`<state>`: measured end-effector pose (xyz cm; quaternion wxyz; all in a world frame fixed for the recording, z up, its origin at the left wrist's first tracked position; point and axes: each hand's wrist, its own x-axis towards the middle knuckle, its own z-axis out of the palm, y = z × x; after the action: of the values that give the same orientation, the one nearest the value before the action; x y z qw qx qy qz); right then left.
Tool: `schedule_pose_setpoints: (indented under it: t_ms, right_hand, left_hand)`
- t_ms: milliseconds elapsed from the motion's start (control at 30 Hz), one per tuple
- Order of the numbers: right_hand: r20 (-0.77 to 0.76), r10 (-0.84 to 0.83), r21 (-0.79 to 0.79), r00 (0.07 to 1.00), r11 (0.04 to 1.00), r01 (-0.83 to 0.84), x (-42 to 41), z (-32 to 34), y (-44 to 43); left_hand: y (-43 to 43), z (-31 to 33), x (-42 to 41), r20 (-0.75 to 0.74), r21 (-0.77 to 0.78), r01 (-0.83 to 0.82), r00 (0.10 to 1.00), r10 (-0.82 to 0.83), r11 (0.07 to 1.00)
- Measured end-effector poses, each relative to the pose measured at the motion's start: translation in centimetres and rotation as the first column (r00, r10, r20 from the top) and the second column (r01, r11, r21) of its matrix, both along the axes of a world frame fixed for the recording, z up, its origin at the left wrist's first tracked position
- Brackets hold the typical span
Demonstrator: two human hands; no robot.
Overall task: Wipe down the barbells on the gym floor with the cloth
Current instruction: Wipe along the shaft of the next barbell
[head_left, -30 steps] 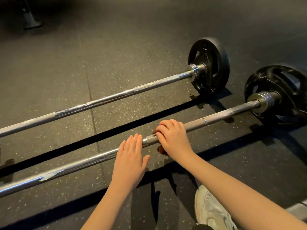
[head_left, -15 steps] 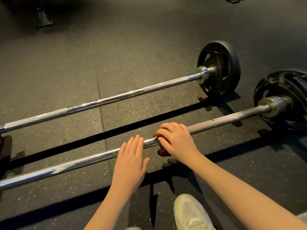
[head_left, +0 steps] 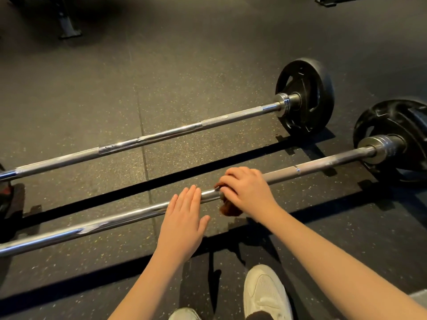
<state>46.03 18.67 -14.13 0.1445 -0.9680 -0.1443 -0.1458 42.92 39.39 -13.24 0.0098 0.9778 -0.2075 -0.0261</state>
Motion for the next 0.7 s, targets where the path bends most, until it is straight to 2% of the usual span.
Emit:
schedule_pose_setpoints:
  t_ms: [133,200,267,367,467,567,633,700]
  right_hand:
    - [0.0,-0.251,0.17,0.968,0.954,0.247,-0.3,-0.3,-0.1]
    - [-0.002,-0.278,0.211,0.961,0.939,0.272,-0.8,-0.3,2.6]
    - [0.005,-0.131,0.169,0.991,0.977,0.128,-1.6,-0.3,3.7]
    - [-0.025,0.15,-0.036,0.988,0.988,-0.151,-1.5,0.3,0.7]
    - [-0.087,0.251,-0.188,0.964,0.946,-0.264,-0.7,0.7,-1.2]
    - [-0.052,0.305,-0.159,0.951,0.937,-0.31,-0.2,1.1,-1.1]
    - [-0.016,0.327,-0.067,0.945,0.943,-0.327,-0.1,2.1,-1.5]
    - [0.043,0.234,0.036,0.971,0.971,-0.235,0.1,3.8,-2.0]
  left_hand:
    - [-0.2,-0.1,0.1,-0.009,-0.01,0.004,1.0,-0.004,1.0]
    - [-0.3,0.0,0.0,-0.019,0.006,-0.013,1.0,0.013,1.0]
    - [-0.2,0.0,0.1,-0.029,0.011,-0.01,1.0,0.01,1.0]
    - [0.3,0.3,0.5,-0.04,0.022,0.022,0.999,-0.021,1.0]
    - [0.5,0.1,0.5,-0.042,0.023,0.038,0.998,-0.037,0.999]
    - [0.3,-0.1,0.2,-0.038,-0.004,0.037,0.999,-0.037,0.999]
    - [0.2,0.1,0.3,-0.054,-0.024,0.039,0.998,-0.04,0.999]
    - [0.2,0.4,0.4,-0.083,-0.058,0.043,0.995,-0.047,0.997]
